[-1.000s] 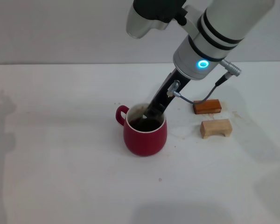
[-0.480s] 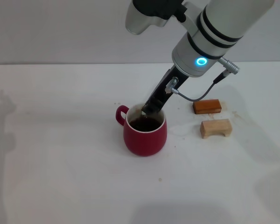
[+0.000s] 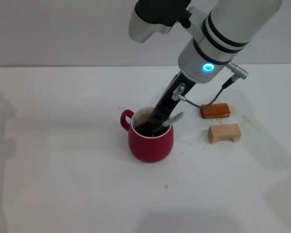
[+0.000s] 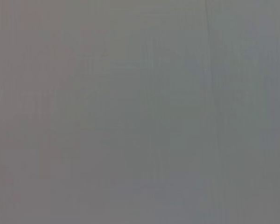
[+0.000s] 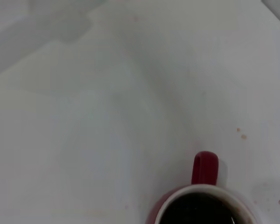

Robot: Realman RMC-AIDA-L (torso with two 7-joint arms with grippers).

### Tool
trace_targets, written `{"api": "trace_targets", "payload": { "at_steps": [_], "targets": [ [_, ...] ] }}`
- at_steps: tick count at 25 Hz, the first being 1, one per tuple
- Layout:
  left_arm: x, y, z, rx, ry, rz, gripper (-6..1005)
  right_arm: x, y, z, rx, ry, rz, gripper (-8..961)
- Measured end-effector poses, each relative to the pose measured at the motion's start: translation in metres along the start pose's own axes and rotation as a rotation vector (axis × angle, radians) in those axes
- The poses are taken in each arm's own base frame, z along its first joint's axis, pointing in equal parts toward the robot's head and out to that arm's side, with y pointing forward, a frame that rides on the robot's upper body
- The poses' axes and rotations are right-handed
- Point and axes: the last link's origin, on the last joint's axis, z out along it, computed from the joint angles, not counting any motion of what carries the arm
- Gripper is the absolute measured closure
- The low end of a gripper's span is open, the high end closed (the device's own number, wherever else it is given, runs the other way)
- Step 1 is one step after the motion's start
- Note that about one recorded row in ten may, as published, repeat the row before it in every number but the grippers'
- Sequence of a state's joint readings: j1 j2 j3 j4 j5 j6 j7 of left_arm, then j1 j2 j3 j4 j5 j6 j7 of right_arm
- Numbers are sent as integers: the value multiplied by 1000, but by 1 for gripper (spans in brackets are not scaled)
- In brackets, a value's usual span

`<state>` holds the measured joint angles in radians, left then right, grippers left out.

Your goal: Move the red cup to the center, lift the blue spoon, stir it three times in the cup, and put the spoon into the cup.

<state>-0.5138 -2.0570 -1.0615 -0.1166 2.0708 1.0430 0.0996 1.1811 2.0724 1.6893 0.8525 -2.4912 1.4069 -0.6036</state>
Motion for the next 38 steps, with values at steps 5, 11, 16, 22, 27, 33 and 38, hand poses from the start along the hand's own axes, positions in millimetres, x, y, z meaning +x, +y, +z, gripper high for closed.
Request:
{"api": "trace_targets", "payload": {
  "at_steps": [5, 11, 16, 22, 27, 33, 38],
  "targets": [
    [0, 0, 0, 0, 1, -1, 842, -5, -6, 1, 55, -63, -20, 773],
    [2, 2, 1, -2, 7, -9, 842, 2, -27, 3, 357, -305, -123, 773],
    [3, 5, 3, -8, 10, -19, 842, 38, -41, 8, 631, -540, -152, 773],
    [4, 8, 4, -13, 12, -21, 842, 84, -51, 11, 854, -761, -108, 773],
    [4, 9, 3, -19, 15, -21, 842, 139, -53, 14, 1029, -946, 38, 773],
    [3, 8, 1, -21, 11, -17, 842, 205, -44, 10, 1238, -1120, 280, 773],
    [2, 10, -1, -26, 12, -13, 842, 259, -40, 9, 1208, -1298, 548, 773]
  ]
}}
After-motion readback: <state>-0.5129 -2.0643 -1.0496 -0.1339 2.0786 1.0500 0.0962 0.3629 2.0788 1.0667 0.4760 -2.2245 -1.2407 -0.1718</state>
